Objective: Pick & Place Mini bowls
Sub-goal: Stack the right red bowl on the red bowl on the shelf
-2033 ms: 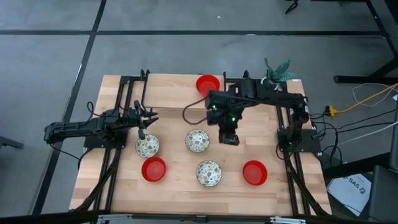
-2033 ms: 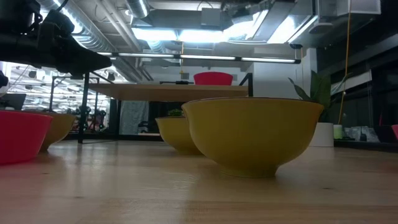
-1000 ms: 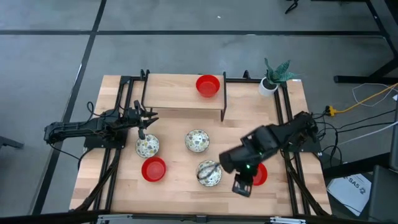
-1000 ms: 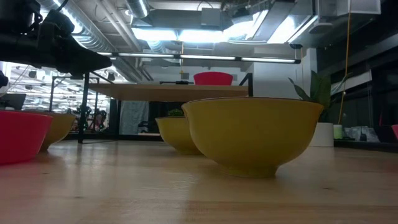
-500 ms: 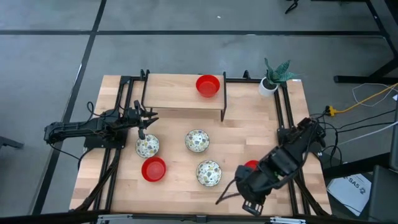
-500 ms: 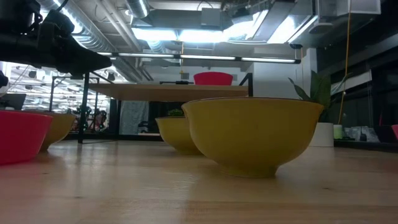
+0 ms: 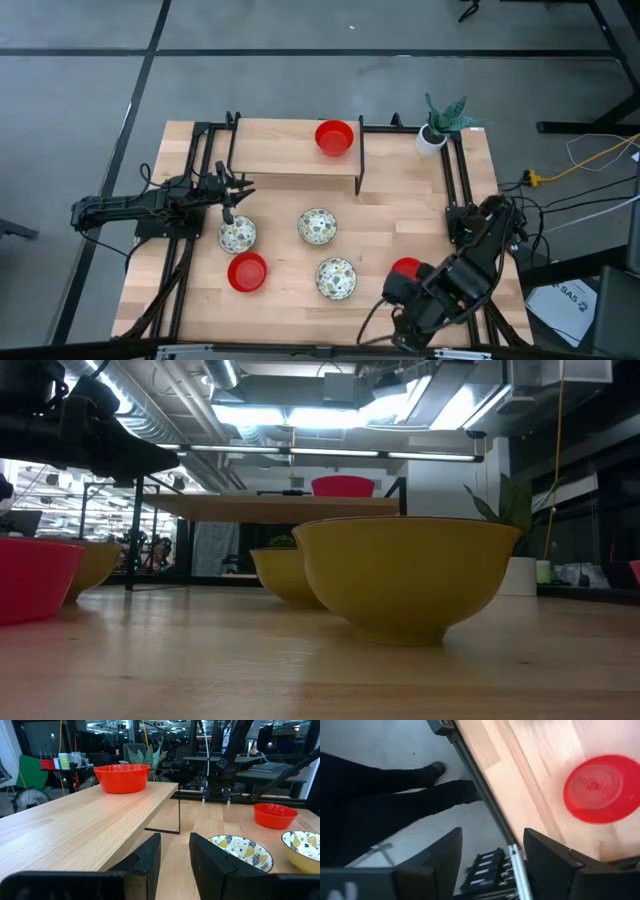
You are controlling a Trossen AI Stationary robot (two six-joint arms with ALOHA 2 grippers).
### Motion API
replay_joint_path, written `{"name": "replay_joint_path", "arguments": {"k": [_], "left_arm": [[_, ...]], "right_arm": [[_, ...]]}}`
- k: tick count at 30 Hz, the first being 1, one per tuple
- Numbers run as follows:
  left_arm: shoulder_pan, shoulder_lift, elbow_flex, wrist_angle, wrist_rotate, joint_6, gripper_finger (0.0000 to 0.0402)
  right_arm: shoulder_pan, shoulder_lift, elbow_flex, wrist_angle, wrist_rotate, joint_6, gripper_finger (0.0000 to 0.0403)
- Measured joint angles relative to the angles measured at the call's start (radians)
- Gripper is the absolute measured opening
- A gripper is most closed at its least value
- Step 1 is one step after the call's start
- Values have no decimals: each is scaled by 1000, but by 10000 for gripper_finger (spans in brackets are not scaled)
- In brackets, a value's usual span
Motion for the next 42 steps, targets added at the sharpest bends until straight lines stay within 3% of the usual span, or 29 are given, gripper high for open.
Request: {"name": "replay_joint_path", "arguments": {"k": [15, 23, 36, 42], "left_arm": [[0, 0, 0, 0, 0, 0, 98], [0, 0, 0, 0, 0, 0, 98], [0, 0, 0, 0, 0, 0, 98], [0, 0, 0, 0, 0, 0, 98]], "right_arm": [[65, 108, 0, 0, 19, -118, 180], [124, 115, 0, 0, 151, -76, 161], [160, 116, -1, 0, 223, -43, 160], [161, 120, -108, 0, 199, 4, 160]]}}
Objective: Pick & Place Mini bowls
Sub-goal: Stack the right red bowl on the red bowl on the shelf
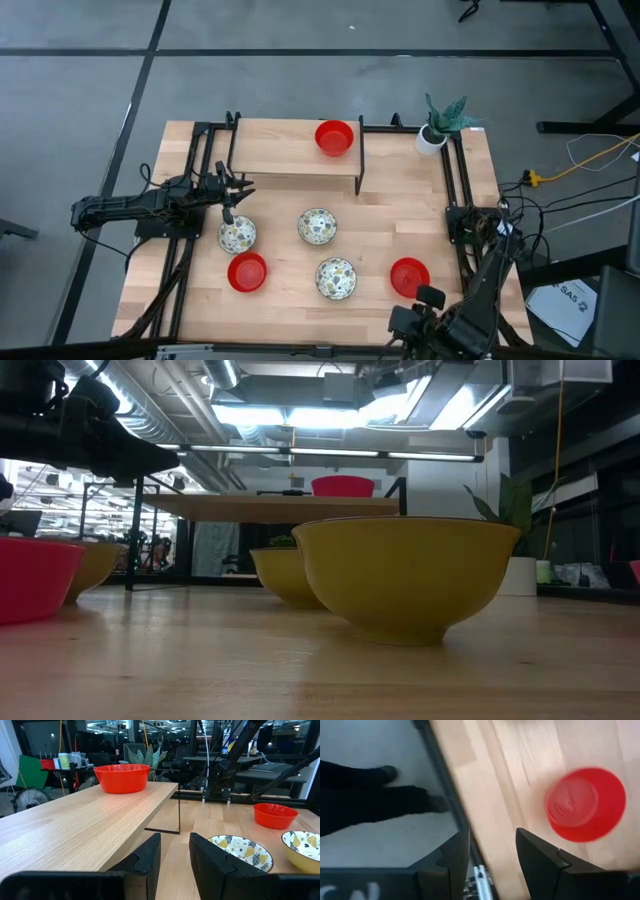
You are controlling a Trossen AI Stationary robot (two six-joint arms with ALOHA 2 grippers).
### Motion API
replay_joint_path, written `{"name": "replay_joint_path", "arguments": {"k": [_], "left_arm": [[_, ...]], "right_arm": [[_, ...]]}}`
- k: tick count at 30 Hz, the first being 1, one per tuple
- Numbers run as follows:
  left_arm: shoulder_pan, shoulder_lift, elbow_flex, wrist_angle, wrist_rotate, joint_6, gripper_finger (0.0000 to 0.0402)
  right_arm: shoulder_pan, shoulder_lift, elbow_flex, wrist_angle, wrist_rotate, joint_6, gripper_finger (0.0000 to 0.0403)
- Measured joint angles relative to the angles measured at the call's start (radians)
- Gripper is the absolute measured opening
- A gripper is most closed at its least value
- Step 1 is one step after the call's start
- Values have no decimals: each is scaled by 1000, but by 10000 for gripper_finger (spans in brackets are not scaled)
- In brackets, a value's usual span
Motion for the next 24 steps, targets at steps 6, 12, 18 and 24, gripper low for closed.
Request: {"name": "replay_joint_path", "arguments": {"k": [6, 12, 18, 24], "left_arm": [[0, 0, 0, 0, 0, 0, 98], [0, 0, 0, 0, 0, 0, 98], [0, 0, 0, 0, 0, 0, 98], [0, 0, 0, -1, 0, 0, 98]], "right_arm": [[1, 0, -136, 0, -20, 6, 160], [1, 0, -258, 6, -21, 6, 160], [-1, 0, -358, 73, -21, 6, 160], [-20, 0, -441, 156, -21, -17, 160]]}}
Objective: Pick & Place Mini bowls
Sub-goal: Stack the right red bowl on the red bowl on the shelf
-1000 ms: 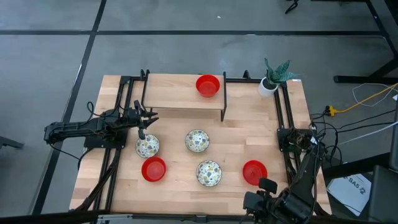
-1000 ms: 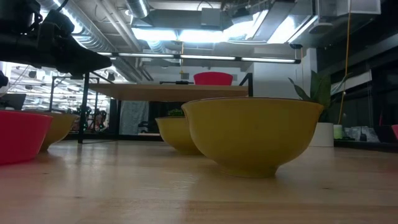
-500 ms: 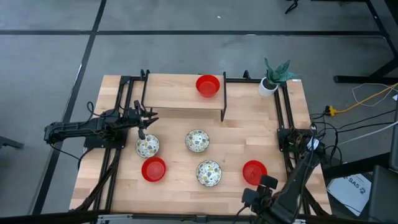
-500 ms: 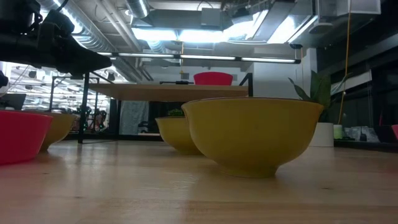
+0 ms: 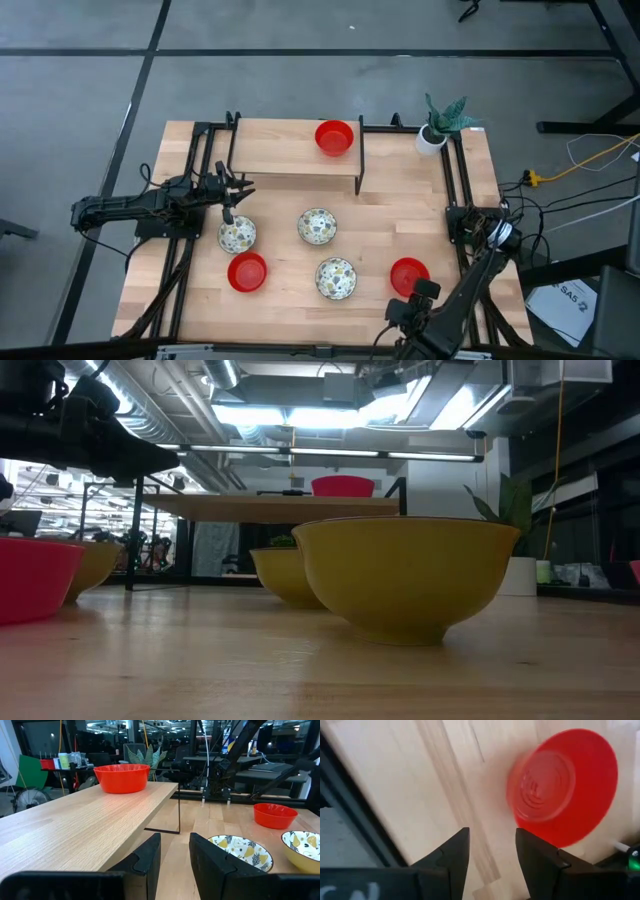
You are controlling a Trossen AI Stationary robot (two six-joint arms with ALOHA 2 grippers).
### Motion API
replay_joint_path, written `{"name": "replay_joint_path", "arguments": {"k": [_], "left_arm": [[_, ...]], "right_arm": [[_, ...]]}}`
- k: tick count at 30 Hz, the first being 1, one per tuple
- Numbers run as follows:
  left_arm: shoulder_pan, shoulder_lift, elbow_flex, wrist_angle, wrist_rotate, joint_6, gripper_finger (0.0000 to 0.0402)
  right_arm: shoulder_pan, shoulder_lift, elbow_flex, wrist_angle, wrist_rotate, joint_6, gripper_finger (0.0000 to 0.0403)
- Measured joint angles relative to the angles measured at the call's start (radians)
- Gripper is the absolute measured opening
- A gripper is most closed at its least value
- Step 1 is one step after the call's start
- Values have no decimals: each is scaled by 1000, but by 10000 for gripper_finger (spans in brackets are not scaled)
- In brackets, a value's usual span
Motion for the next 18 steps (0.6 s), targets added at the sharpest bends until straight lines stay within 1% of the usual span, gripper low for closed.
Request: {"name": "replay_joint_path", "arguments": {"k": [5, 10, 16, 18], "left_arm": [[0, 0, 0, 0, 0, 0, 98], [0, 0, 0, 0, 0, 0, 98], [0, 0, 0, -1, 0, 0, 98], [0, 0, 0, -1, 0, 0, 98]], "right_arm": [[-38, 0, -50, 7, 1, 0, 160], [-75, 0, -89, 68, -3, -30, 160], [-111, 0, -159, 174, -63, -52, 160], [-116, 0, -173, 172, -70, -48, 160]]}}
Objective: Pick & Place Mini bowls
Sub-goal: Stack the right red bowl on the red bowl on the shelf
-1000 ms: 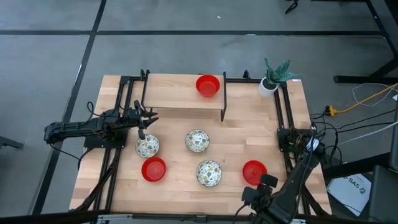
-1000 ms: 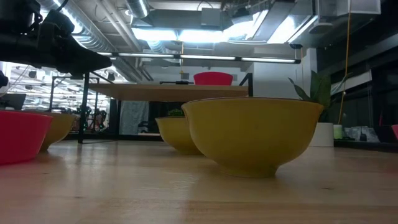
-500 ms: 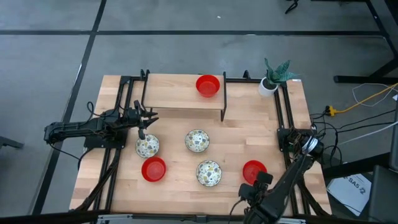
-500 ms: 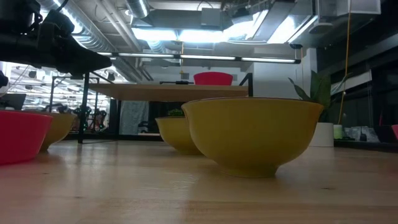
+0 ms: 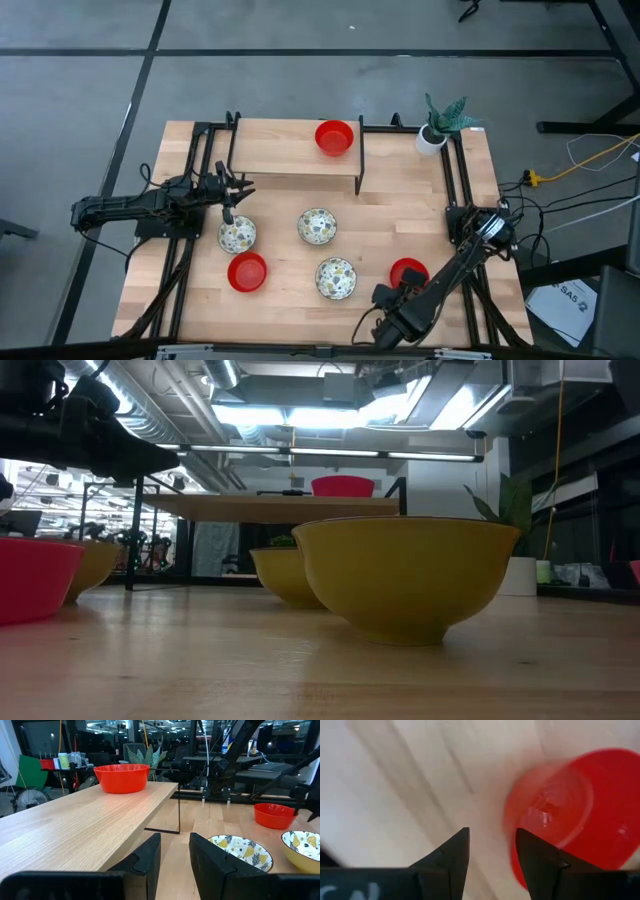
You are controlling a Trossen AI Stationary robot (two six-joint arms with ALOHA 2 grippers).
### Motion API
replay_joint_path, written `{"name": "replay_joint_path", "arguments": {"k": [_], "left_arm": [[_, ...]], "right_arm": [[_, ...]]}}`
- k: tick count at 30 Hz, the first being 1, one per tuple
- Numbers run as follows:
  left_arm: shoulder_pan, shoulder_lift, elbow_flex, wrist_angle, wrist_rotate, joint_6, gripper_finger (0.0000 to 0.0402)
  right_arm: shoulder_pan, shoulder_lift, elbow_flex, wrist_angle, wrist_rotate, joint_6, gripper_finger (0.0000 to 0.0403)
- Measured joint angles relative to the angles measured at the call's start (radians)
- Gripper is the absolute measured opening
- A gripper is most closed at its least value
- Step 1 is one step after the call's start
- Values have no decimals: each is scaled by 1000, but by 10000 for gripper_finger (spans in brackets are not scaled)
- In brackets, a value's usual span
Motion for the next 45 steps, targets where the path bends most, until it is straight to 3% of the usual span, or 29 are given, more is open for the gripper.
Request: {"name": "replay_joint_path", "arguments": {"k": [22, 26, 34, 40, 45], "left_arm": [[0, 0, 0, 0, 0, 0, 98], [0, 0, 0, 0, 0, 0, 98], [0, 0, 0, 0, 0, 0, 98], [0, 0, 0, 1, 0, 0, 98], [0, 0, 0, 1, 0, 0, 98]], "right_arm": [[-4, 0, -30, -7, 3, 0, 156], [-4, 0, -30, -6, -9, 3, 123], [-4, 0, -30, 2, -53, 4, 13], [-4, 0, -29, 35, -80, 7, 25], [-4, -1, -24, 40, -118, 7, 8]]}}
